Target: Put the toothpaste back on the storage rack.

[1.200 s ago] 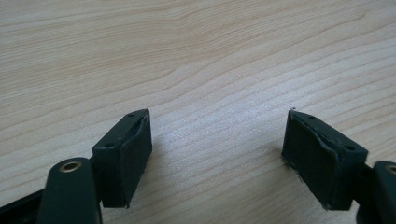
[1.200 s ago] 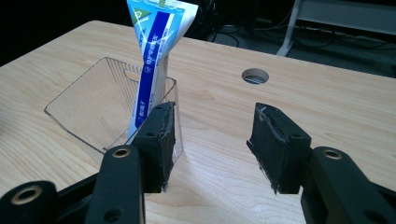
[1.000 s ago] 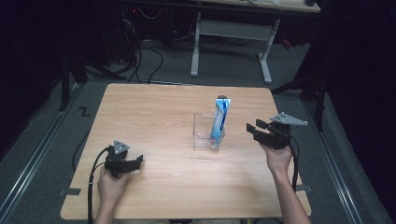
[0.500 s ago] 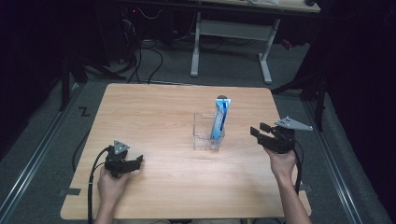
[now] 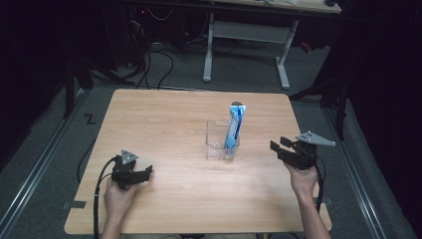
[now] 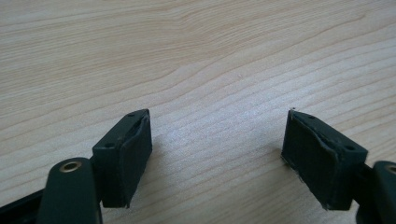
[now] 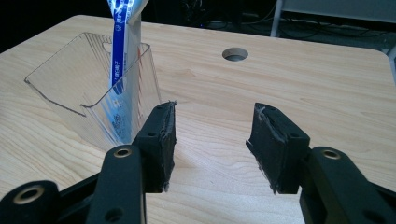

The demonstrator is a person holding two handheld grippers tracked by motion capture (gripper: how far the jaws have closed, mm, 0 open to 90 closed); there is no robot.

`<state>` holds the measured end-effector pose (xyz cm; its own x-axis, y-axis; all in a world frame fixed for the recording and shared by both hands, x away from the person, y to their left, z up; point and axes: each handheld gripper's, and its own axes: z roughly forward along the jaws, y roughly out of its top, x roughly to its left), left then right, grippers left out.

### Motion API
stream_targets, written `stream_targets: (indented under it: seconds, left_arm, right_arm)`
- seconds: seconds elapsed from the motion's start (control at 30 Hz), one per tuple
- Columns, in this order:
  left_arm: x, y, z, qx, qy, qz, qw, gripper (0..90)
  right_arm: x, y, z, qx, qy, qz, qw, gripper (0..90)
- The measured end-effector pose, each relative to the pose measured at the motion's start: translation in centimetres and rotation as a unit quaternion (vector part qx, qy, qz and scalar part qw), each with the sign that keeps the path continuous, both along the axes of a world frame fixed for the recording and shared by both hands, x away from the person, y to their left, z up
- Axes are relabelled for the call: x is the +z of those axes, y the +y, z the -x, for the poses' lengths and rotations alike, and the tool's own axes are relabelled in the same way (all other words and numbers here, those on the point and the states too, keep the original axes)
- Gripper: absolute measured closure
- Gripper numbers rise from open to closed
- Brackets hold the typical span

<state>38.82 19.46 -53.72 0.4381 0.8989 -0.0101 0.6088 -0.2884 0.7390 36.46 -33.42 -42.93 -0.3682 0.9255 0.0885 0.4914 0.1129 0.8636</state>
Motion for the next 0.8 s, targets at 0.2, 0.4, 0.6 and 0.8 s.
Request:
stream_targets:
  seconds: [0.2, 0.4, 0.6, 0.8]
  left_arm:
    - [0.0, 0.0, 0.0, 0.000, 0.000, 0.000, 1.0000, 24.2]
    - [0.0, 0.0, 0.0, -0.001, 0.001, 0.000, 1.0000, 24.2]
    - [0.0, 0.0, 0.0, 0.000, 0.001, 0.000, 1.0000, 24.2]
    - [0.0, 0.0, 0.0, 0.000, 0.001, 0.000, 1.0000, 24.2]
  right_arm:
    - [-0.5, -0.2, 0.3, -0.006, 0.002, 0.000, 1.0000, 50.4]
    - [-0.9, -0.7, 0.7, -0.009, 0.004, 0.002, 1.0000, 50.5]
    - [-1.4, -1.3, 1.2, -0.015, 0.007, -0.005, 0.9998, 50.6]
    - [-2.1, -1.4, 1.4, -0.018, 0.012, -0.008, 0.9997, 50.6]
